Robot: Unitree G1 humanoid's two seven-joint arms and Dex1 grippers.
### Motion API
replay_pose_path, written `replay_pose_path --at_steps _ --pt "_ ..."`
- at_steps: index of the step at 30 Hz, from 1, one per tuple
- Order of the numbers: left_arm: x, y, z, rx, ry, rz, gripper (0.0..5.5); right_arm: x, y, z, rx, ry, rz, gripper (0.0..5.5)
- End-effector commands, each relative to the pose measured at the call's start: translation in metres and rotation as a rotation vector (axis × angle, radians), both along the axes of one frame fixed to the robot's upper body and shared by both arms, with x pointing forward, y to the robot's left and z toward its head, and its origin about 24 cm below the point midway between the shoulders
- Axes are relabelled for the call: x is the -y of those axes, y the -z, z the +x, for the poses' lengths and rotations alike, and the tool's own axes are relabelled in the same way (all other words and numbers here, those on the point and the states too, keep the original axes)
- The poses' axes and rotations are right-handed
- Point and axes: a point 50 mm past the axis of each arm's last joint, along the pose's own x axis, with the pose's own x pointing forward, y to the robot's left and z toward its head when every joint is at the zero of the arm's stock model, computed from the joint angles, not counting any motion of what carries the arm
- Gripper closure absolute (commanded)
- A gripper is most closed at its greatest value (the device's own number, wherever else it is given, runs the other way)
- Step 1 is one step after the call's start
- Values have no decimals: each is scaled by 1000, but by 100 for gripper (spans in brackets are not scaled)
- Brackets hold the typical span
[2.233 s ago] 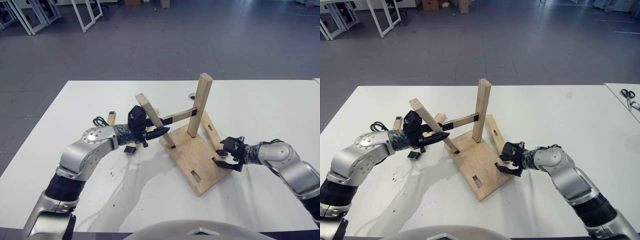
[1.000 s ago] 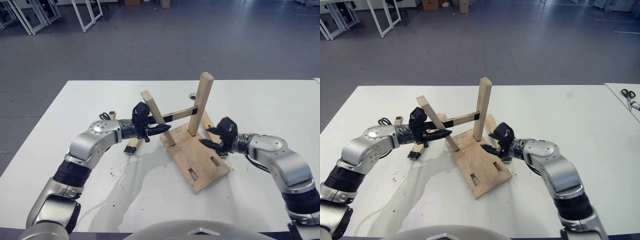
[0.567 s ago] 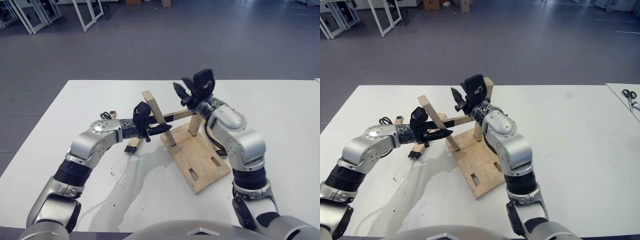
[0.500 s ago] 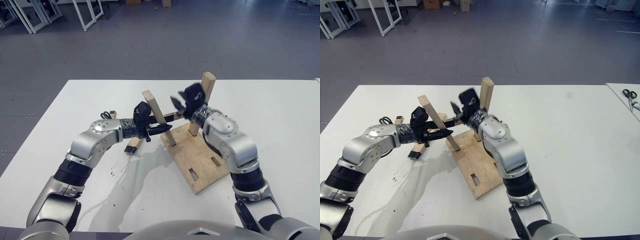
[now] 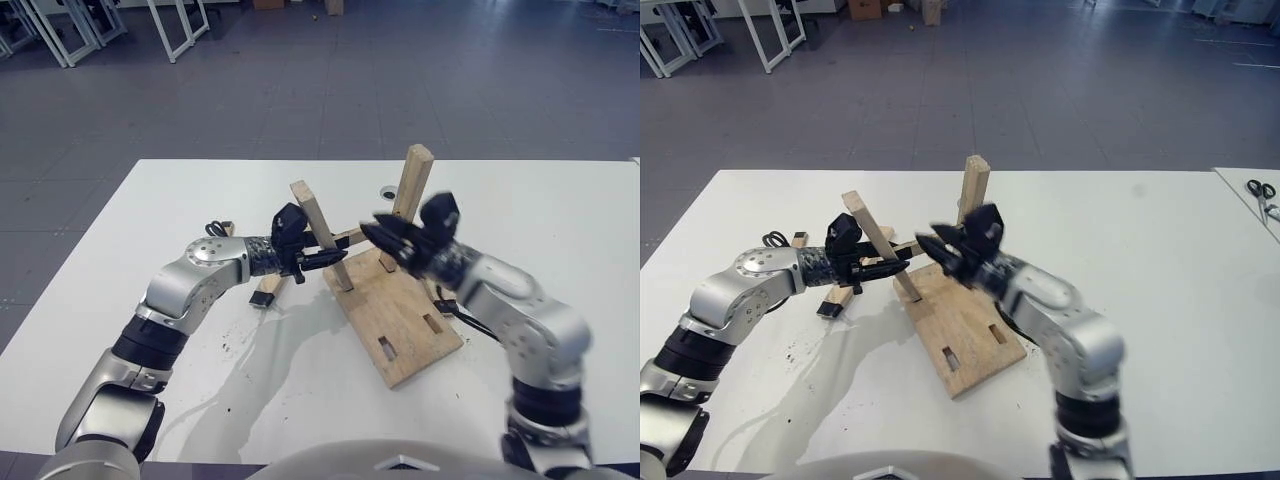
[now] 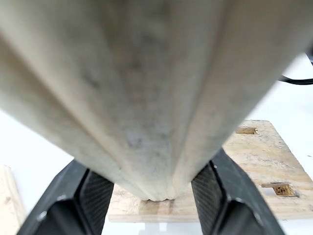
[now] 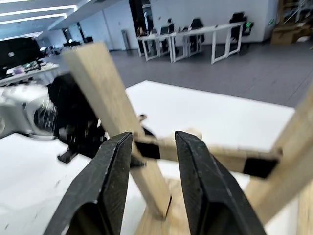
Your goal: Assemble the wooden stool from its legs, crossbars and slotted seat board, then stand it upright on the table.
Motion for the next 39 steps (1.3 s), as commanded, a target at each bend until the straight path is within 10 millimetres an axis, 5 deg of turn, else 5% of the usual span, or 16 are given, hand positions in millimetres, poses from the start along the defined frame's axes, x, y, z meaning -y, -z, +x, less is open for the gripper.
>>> replay_pose_path --at_steps 1,3,4,6,8,10,12,14,17,21,25,31,36,39 --pt "-52 86 -27 -263 -111 460 345 124 7 27 -42 474 -507 391" --pt "-52 82 -22 -248 -98 460 345 136 -8 66 123 744 -573 391" --pt "-51 81 -20 -242 -89 456 345 123 -10 84 171 787 -541 391" --pt "-46 80 -19 -235 -72 450 345 78 -6 111 216 737 -460 391" --pt "-44 81 -19 -234 -56 448 345 11 -5 119 261 533 -349 391" --pt "-40 82 -20 -236 -28 449 345 -76 -17 85 279 138 -57 391" --pt "-36 82 -19 -237 6 452 345 -114 -30 37 237 -159 189 391" --pt "-28 83 -15 -229 48 460 345 -112 -29 25 218 -193 227 391" --pt "-17 83 -10 -210 109 460 345 -93 -26 40 230 -91 179 391" --pt "-22 79 -11 -191 202 460 345 -40 -13 53 244 36 -12 391" --pt "-28 71 -4 -173 165 417 345 -10 9 26 142 -70 -153 391" --pt "-22 72 0 -150 114 393 345 8 85 -31 -232 -110 -334 391" --pt "-23 66 1 -140 103 389 345 24 101 -38 -307 -61 -444 391" --pt "-21 62 -3 -187 116 350 278 23 103 -39 -308 -50 -450 395"
